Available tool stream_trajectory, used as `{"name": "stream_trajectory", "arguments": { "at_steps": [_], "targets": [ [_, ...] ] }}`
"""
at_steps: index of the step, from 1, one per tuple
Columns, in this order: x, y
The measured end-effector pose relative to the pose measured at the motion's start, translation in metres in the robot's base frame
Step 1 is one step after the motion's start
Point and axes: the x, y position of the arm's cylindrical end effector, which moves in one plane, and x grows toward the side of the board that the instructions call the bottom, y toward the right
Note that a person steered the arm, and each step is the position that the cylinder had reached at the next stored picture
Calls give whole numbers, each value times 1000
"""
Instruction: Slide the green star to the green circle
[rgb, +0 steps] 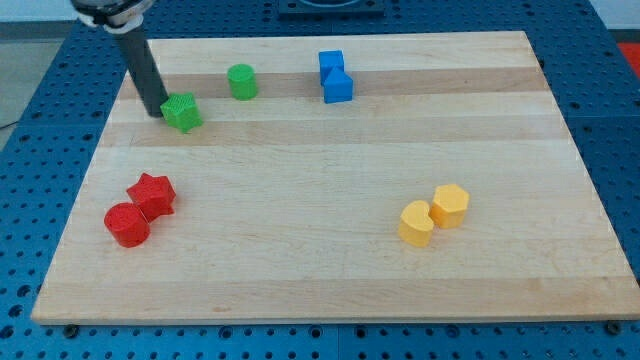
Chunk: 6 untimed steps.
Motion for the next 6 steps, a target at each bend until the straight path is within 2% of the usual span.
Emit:
{"name": "stream_trajectory", "arguments": {
  "at_steps": [1,2,3,4,5,6],
  "targets": [
    [30,-11],
    [13,6],
    [-30,29],
    [-28,31],
    [3,26],
    [-2,34]
  ]
}}
